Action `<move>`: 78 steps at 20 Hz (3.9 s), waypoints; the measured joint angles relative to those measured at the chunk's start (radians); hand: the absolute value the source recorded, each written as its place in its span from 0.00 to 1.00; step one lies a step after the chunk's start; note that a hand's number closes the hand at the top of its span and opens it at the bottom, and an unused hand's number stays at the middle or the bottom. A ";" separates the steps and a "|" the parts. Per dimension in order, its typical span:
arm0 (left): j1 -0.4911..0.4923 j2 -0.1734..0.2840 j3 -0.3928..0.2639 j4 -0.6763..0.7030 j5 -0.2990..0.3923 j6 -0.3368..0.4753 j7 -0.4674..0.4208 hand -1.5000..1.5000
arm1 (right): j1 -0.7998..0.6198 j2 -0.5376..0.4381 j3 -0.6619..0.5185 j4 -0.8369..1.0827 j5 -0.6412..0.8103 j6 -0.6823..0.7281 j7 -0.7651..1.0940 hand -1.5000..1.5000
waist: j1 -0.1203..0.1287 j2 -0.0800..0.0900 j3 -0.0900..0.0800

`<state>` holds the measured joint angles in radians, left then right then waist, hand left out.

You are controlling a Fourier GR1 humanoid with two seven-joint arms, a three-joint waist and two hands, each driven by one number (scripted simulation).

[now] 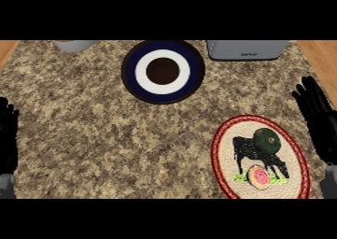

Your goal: Pick the cupcake from the placemat and place it in the plate

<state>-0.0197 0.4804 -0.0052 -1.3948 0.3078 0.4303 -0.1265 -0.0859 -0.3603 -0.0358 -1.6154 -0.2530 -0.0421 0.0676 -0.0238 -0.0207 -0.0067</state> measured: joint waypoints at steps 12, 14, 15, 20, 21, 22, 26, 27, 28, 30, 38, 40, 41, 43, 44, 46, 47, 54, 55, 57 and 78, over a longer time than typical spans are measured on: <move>-0.082 -0.021 -0.158 -0.007 0.010 -0.167 0.131 0.50 | -0.049 -0.118 0.050 0.103 -0.027 0.455 -0.382 0.00 | 0.016 0.028 0.010; -0.106 -0.028 -0.174 -0.003 0.012 -0.181 0.156 0.50 | -0.030 -0.140 0.045 0.192 -0.011 0.546 -0.507 0.00 | 0.021 0.031 0.011; -0.114 -0.027 -0.176 -0.005 0.013 -0.187 0.168 0.50 | -0.023 -0.156 0.049 0.230 0.015 0.587 -0.572 0.00 | 0.025 0.031 0.012; -0.145 -0.037 -0.187 0.011 0.010 -0.204 0.196 0.50 | -0.009 -0.243 0.103 0.326 0.219 0.560 -0.766 0.00 | 0.032 0.029 0.011; -0.155 -0.036 -0.187 0.016 0.008 -0.208 0.204 0.50 | -0.012 -0.261 0.116 0.342 0.253 0.544 -0.794 0.00 | 0.032 0.029 0.011; -0.158 -0.035 -0.186 0.010 0.009 -0.213 0.213 0.50 | -0.013 -0.275 0.129 0.359 0.286 0.524 -0.823 0.00 | 0.033 0.028 0.011; -0.164 -0.039 -0.176 0.012 0.006 -0.223 0.227 0.50 | -0.029 -0.328 0.172 0.408 0.382 0.461 -0.895 0.00 | 0.033 0.025 0.009; -0.165 -0.049 -0.177 0.017 -0.001 -0.219 0.222 0.50 | -0.038 -0.343 0.179 0.416 0.395 0.455 -0.904 0.00 | 0.033 0.025 0.009; -0.169 -0.051 -0.175 0.018 -0.003 -0.221 0.226 0.50 | -0.048 -0.348 0.191 0.428 0.412 0.445 -0.913 0.00 | 0.033 0.024 0.009; -0.160 -0.059 -0.174 0.015 -0.013 -0.218 0.226 0.50 | -0.060 -0.352 0.220 0.434 0.446 0.427 -0.922 0.00 | 0.033 0.023 0.008; -0.156 -0.086 -0.156 0.024 -0.042 -0.226 0.224 0.50 | -0.074 -0.387 0.328 0.361 0.584 0.402 -0.868 0.00 | 0.027 0.021 0.007; -0.158 -0.092 -0.147 0.030 -0.049 -0.232 0.224 0.50 | -0.070 -0.395 0.335 0.339 0.622 0.390 -0.856 0.00 | 0.025 0.021 0.007; -0.147 -0.095 -0.144 0.031 -0.053 -0.240 0.217 0.50 | -0.071 -0.402 0.335 0.336 0.640 0.388 -0.856 0.00 | 0.025 0.021 0.007; -0.140 -0.093 -0.131 0.029 -0.054 -0.256 0.223 0.50 | -0.067 -0.391 0.347 0.340 0.688 0.373 -0.849 0.00 | 0.026 0.020 0.006; -0.137 -0.093 -0.128 0.009 -0.059 -0.253 0.237 0.50 | -0.058 -0.391 0.350 0.329 0.707 0.371 -0.845 0.00 | 0.025 0.020 0.007; -0.147 -0.100 -0.120 0.023 -0.065 -0.263 0.236 0.50 | -0.084 -0.385 0.359 0.333 0.746 0.384 -0.825 0.00 | 0.026 0.021 0.007; -0.165 -0.106 -0.114 0.039 -0.072 -0.263 0.239 0.50 | -0.088 -0.376 0.366 0.329 0.768 0.385 -0.814 0.00 | 0.025 0.021 0.007; -0.122 -0.128 -0.089 -0.013 -0.104 -0.284 0.247 0.50 | -0.062 -0.323 0.382 0.269 0.882 0.423 -0.746 0.00 | 0.025 0.020 0.007; -0.138 -0.133 -0.082 0.007 -0.110 -0.290 0.247 0.50 | -0.067 -0.310 0.382 0.266 0.896 0.435 -0.735 0.00 | 0.024 0.020 0.007; -0.135 -0.134 -0.062 0.013 -0.114 -0.310 0.240 0.50 | -0.076 -0.289 0.375 0.278 0.928 0.443 -0.733 0.00 | 0.025 0.020 0.007; -0.155 -0.218 0.008 0.018 -0.210 -0.357 0.266 0.50 | -0.051 -0.175 0.399 0.273 1.222 0.414 -0.793 1.00 | 0.025 0.016 0.000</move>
<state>-0.1746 0.2624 0.0025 -1.3772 0.0975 0.0732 0.1392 -0.1365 -0.5355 0.3635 -1.3425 0.9689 0.3720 -0.7251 0.0008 -0.0050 -0.0064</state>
